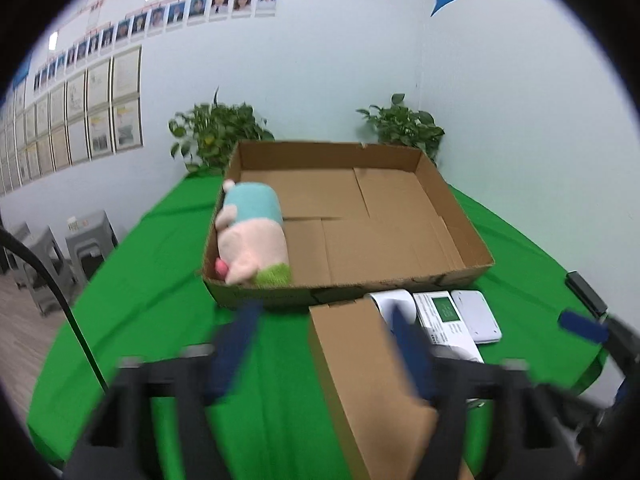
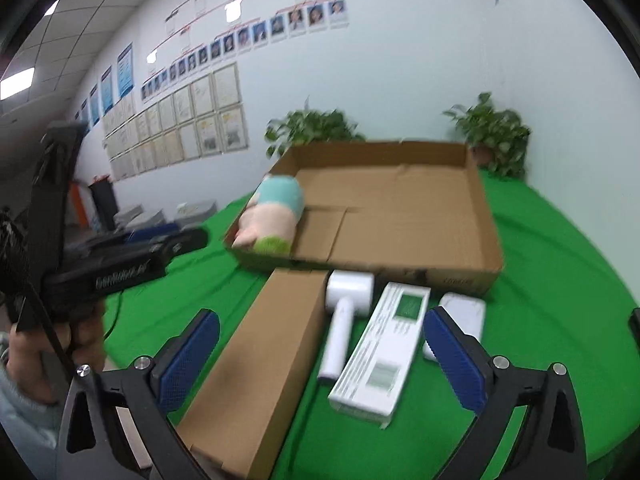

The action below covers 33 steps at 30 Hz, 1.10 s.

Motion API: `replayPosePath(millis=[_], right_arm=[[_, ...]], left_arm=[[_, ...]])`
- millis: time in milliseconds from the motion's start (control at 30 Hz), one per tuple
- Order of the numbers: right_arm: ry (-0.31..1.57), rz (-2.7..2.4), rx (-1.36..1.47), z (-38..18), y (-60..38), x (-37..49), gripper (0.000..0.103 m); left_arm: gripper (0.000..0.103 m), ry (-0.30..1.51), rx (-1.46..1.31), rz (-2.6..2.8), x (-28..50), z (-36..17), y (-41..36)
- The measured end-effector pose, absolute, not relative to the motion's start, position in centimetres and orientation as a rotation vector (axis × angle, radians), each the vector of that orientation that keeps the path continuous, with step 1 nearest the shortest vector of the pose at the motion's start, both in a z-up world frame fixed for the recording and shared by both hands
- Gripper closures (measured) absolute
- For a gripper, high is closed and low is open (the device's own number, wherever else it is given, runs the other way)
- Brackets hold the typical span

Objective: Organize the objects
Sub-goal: 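Move both grippers to the long brown cardboard box and grasp it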

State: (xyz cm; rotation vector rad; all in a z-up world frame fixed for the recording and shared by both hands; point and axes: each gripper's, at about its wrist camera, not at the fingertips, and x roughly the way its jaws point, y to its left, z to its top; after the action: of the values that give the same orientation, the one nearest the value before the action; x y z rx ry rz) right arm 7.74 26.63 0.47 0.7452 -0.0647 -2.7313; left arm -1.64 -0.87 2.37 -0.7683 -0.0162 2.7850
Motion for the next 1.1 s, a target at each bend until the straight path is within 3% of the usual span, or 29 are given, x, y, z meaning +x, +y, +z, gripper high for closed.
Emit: replayPosePath(millis=[200, 467, 800, 1100], right_arm=[[-0.163, -2.525, 0.87, -3.4, 26.0, 9.0, 0.0], [-0.079, -2.374, 0.961, -7.0, 21.7, 10.7, 0.0], [0.053, -2.379, 1.096, -9.1, 18.3, 9.1, 0.0], [0.027, -2.396, 1.096, -9.0, 18.9, 8.7, 0.011]], left_arm=[[0.017, -0.159, -0.92, 2.634, -2.5, -0.7, -1.7], [0.017, -0.449, -1.188, 2.264, -4.6, -7.0, -2.1], [0.019, -0.357, -1.247, 2.169, -4.2, -8.3, -0.3], [0.022, -0.349, -1.288, 2.167, -2.2, -8.8, -0.6]])
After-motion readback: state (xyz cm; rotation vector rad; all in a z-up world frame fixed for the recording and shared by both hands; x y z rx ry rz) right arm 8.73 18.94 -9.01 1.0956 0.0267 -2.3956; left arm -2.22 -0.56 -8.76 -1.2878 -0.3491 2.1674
